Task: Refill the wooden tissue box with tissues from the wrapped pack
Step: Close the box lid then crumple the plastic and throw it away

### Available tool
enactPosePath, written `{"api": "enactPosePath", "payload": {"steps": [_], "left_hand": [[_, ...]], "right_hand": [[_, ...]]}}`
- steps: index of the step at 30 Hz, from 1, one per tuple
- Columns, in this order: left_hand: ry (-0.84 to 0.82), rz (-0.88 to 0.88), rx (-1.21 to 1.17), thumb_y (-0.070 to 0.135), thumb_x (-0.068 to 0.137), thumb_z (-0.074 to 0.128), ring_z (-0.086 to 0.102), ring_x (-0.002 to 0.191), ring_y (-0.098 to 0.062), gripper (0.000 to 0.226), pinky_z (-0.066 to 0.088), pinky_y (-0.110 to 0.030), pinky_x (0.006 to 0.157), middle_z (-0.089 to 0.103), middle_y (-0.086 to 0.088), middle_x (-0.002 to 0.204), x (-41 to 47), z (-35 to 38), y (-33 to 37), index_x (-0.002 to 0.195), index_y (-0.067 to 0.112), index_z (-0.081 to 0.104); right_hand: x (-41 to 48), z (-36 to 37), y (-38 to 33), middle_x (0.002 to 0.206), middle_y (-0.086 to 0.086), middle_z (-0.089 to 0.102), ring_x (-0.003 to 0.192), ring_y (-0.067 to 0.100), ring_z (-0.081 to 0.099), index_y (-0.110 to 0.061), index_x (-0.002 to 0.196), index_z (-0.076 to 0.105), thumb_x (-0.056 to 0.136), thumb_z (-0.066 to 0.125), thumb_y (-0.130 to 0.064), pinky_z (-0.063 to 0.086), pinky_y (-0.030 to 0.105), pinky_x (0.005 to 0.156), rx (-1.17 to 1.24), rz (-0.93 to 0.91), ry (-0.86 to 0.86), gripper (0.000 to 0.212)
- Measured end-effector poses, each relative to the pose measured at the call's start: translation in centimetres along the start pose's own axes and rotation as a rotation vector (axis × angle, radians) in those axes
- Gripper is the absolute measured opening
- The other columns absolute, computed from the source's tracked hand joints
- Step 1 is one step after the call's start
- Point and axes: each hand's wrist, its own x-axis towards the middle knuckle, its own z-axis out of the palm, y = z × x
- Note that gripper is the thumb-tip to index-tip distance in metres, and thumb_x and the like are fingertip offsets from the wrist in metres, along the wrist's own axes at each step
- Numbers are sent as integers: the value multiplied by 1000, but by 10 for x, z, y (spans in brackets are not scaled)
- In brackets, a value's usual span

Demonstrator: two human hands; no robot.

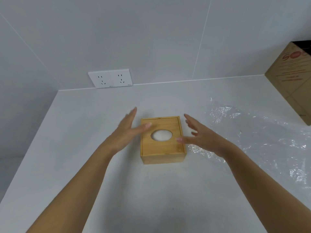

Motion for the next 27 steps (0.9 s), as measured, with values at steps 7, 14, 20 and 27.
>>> {"api": "enactPosePath", "payload": {"steps": [7, 14, 20, 27], "left_hand": [[331, 403, 565, 78, 67, 27, -2, 147, -14, 98, -7, -38, 117, 6, 1, 160, 2, 40, 41, 151, 32, 6], [267, 596, 843, 81, 70, 21, -5, 147, -16, 95, -11, -39, 117, 4, 1, 161, 8, 121, 79, 151, 34, 2], [139, 580, 879, 82, 68, 15, -10, 147, -14, 96, -12, -40, 118, 0, 3, 161, 20, 188, 87, 149, 37, -5], [54, 369, 880, 88, 66, 28, -14, 146, -16, 103, -10, -49, 117, -10, 2, 160, 45, 248, 74, 148, 38, -10]], "right_hand": [[-27, -41, 17, 160, 0, 5, 147, 15, 2, -35, 148, -3, 57, 50, -78, 9, 43, 116, -551, -135, 279, 114], [-73, -78, 56, 159, 7, -1, 147, 23, -1, -38, 146, -10, 58, 46, -78, 6, 42, 116, -675, -29, 397, 111], [-105, -111, 96, 159, 8, -3, 146, 26, -2, -41, 144, -13, 56, 42, -90, 5, 42, 116, -721, 45, 477, 115], [-128, -147, 132, 159, 6, -4, 146, 23, -4, -38, 146, -10, 68, 54, -74, 2, 40, 116, -705, 116, 482, 107]]}}
